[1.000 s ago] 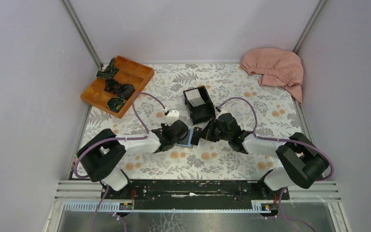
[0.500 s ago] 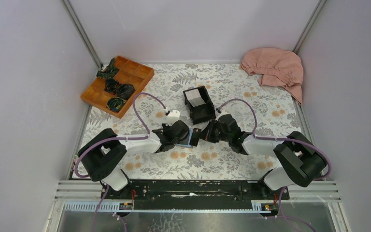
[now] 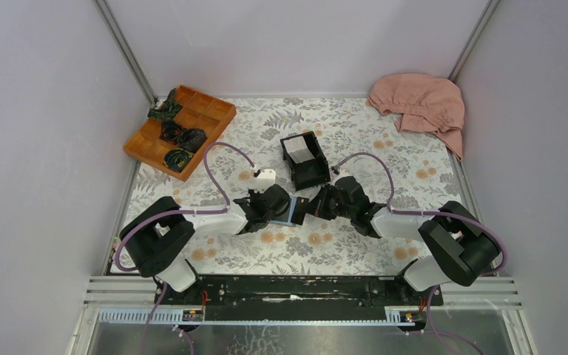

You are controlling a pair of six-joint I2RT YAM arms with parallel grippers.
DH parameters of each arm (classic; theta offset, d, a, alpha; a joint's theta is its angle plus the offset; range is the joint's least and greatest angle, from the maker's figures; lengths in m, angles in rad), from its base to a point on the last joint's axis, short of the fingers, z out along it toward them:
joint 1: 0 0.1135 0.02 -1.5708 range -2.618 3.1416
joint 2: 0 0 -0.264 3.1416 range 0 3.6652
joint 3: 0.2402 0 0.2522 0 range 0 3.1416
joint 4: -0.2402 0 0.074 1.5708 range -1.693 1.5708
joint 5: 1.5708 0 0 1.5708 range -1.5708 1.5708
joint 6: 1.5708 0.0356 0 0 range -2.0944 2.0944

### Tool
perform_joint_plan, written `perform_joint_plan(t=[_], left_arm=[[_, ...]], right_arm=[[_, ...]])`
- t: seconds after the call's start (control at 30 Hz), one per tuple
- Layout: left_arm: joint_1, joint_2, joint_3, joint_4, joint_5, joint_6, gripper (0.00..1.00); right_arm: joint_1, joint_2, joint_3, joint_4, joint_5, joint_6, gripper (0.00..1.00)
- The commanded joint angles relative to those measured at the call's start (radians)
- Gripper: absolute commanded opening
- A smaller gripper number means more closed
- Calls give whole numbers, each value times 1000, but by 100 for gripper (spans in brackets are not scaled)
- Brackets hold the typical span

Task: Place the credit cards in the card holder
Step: Insert the credit card into the card holder.

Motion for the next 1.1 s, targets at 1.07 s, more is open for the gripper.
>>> perform_joint_plan(t=[1.07], left_arm=[[-27,52,-29,-34,45,-35,0]], right_arm=[[-6,166,-76,393,-61,213,0]])
